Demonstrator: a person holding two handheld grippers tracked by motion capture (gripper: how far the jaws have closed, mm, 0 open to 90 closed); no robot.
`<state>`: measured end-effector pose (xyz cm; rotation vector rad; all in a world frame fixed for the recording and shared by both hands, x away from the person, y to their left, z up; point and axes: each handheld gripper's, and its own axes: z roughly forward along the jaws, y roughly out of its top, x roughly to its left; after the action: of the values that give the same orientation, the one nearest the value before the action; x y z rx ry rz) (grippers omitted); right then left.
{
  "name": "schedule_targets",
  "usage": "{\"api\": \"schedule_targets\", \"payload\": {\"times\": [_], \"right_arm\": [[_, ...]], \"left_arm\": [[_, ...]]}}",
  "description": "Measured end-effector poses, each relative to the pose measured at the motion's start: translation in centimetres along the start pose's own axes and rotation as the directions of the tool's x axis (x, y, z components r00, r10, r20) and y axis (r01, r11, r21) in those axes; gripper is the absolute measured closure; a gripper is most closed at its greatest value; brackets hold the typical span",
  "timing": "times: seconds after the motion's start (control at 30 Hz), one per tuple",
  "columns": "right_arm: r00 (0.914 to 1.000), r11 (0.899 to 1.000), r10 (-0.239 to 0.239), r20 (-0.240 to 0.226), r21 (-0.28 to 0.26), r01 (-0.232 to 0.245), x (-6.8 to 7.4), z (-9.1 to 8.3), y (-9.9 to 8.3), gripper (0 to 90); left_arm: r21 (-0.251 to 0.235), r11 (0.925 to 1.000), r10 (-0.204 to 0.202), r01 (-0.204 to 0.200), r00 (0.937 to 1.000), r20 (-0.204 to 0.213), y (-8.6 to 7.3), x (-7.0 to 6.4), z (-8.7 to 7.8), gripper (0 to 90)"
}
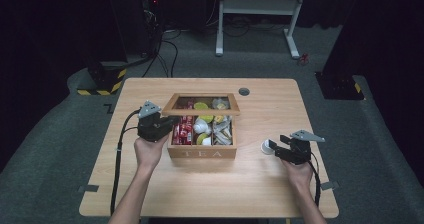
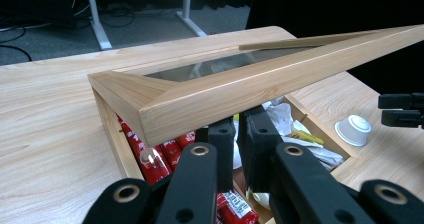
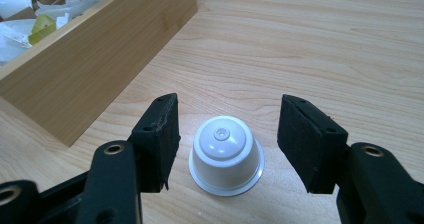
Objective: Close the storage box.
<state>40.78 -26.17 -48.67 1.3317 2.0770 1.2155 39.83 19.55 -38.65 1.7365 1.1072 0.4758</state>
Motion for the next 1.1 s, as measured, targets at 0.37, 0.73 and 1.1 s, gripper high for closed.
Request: {"api": "schedule_targets", "payload": {"times": [0.37, 0.73, 1.1], "right_arm": [[1.0000, 1.000, 0.004, 0.009, -0.011, -0.004, -0.3, -1.6, -1.2, 39.9], [0.9996, 1.000, 0.003, 0.027, 0.011, -0.003, -0.3, -2.4, -2.8, 38.6], [0.9987, 0.998, 0.027, 0.044, 0.050, -0.029, -0.5, -2.4, -4.2, 37.6]], "left_arm": [[0.001, 0.9999, 0.012, -0.012, 0.9999, -0.007, -0.4, -0.3, -0.1, 84.3], [-0.003, 1.0000, 0.002, -0.002, 1.0000, -0.001, -1.0, -0.3, -0.2, 84.3], [-0.007, 1.0000, 0.002, -0.002, 1.0000, -0.006, -1.4, -0.4, -0.4, 84.3]]}}
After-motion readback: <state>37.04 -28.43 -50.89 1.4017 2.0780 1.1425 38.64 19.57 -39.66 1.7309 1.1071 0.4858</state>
